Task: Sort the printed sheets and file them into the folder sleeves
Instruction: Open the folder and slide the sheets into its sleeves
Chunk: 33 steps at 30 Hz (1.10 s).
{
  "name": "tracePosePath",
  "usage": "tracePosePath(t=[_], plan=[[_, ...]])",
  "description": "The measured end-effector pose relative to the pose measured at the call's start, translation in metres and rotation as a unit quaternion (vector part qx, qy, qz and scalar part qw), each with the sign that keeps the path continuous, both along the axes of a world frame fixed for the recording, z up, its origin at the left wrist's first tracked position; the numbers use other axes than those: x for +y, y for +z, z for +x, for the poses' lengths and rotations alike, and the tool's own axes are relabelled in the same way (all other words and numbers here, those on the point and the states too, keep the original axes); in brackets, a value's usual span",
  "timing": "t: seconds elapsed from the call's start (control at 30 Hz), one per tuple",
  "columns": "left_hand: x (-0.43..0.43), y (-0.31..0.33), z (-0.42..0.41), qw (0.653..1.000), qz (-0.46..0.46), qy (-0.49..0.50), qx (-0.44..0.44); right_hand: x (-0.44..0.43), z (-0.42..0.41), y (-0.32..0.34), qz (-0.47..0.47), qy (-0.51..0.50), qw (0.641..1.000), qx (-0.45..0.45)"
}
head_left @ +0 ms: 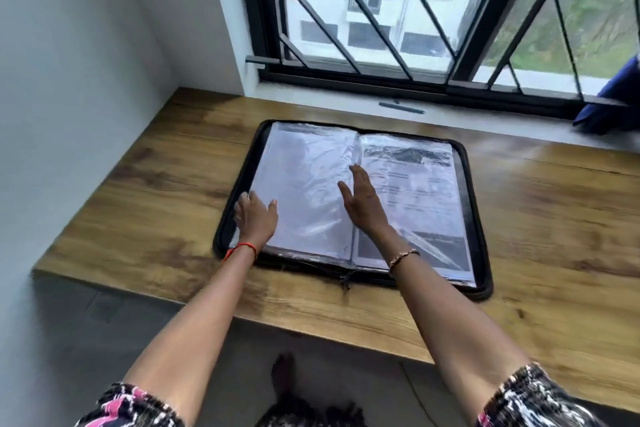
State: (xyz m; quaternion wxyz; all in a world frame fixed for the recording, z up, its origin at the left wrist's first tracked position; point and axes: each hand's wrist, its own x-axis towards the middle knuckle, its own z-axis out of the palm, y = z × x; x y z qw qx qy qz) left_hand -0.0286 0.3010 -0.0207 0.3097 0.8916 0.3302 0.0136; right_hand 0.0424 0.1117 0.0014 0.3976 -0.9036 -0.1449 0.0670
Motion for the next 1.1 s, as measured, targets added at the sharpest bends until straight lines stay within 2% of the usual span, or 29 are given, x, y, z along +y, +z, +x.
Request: tracePosePath(t=[0.1,0.2,0.27,0.4,0.53,0.63,0.8,0.9,0.97,1.0,1.1], plan=[[0.018,0.004,0.002,0.999,0.014,0.026,0.041,0.022,0.003,-0.001,0.011,-0.007,1.000,0.014],[0.033,0.000,0.012,0.998,-0.021,0.023,0.050,0.037,0.005,-0.004,0.012,-0.012,0.999,0.033],[0.041,-0.002,0.019,0.997,-0.055,0.030,0.034,0.041,0.004,-0.006,0.006,-0.015,0.999,0.048],[0.056,0.000,0.026,0.983,-0.178,0.036,-0.002,0.044,0.005,-0.010,-0.004,-0.027,0.999,0.046],[0.068,0.009,0.033,0.934,-0.355,0.025,-0.020,0.041,0.008,-0.007,0.004,-0.036,0.998,0.057],[0.059,0.036,0.036,0.919,-0.392,-0.041,-0.023,0.036,0.011,-0.002,0.012,-0.037,0.997,0.065],[0.034,0.069,0.041,0.861,-0.494,-0.097,-0.064,0.015,0.014,0.013,0.059,-0.076,0.993,0.075],[-0.005,0.092,0.042,0.796,-0.579,-0.137,-0.106,-0.007,0.017,0.024,0.111,-0.110,0.985,0.076],[-0.033,0.097,0.043,0.765,-0.614,-0.150,-0.121,-0.024,0.018,0.032,0.164,-0.131,0.973,0.097],[-0.045,0.096,0.044,0.757,-0.621,-0.159,-0.123,-0.032,0.018,0.037,0.187,-0.135,0.966,0.118],[-0.081,0.077,0.048,0.763,-0.610,-0.188,-0.102,-0.060,0.015,0.049,0.257,-0.169,0.939,0.155]])
